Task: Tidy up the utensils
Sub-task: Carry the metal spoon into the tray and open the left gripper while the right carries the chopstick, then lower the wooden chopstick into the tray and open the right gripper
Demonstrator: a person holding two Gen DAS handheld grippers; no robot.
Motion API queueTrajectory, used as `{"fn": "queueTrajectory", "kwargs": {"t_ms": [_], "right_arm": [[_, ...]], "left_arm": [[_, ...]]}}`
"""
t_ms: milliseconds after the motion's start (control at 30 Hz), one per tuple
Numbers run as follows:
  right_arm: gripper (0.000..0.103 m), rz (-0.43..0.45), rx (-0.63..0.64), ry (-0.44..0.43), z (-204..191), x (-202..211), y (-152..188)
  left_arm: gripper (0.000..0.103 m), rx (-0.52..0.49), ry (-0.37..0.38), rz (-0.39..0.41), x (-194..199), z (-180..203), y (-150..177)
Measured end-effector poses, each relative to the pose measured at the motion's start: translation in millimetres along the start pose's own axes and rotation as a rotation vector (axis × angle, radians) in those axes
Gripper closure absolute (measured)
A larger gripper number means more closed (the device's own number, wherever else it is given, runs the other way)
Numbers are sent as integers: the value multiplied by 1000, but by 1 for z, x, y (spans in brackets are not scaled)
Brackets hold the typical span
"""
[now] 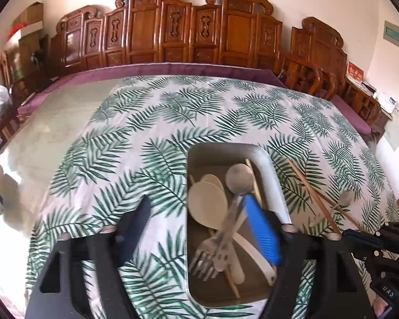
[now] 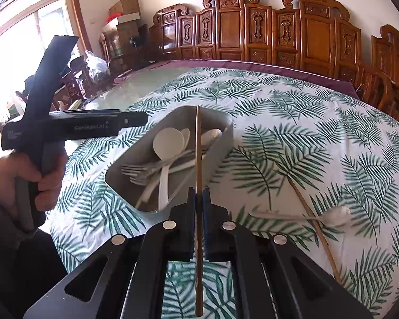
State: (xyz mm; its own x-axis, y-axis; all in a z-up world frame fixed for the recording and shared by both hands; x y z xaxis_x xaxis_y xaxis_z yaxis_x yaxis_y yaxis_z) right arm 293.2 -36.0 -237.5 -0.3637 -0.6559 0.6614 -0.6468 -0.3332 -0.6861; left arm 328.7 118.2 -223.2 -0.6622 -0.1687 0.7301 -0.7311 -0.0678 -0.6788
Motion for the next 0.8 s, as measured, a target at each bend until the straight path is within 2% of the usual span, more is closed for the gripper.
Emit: {"fn": "queueTrajectory", "kwargs": {"t_ms": [33,100,467,800], "right_arm": [[97,-1,2,0,-2,-3,-3],[97,-3,6,3,-5,-7,-9],[97,-16,-13,-25,-16,-39,-35],[97,-5,-150,-74,-13,-74,-50]], "left_arm": [[16,0,-7,10,1,-3,-1],[11,6,-24,21,2,-9,-3],[9,61,-26,12,0,-39,-5],[9,90,-36,11,-2,-52,-7]]}}
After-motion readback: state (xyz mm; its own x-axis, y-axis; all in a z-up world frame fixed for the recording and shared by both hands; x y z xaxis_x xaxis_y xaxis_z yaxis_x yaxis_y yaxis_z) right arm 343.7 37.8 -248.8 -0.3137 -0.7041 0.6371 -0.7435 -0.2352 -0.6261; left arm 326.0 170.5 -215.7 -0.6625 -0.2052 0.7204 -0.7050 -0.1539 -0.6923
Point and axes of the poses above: each gripper's, at about its wrist camera, not at the fingertips, and x roughly against the way its jaws point, z to its right, y to its underside, the point moved 9 cm from there along -x, roughly the way its jaws point, and after that the axes turned 11 degrees about -y, right-handed, at the moved point
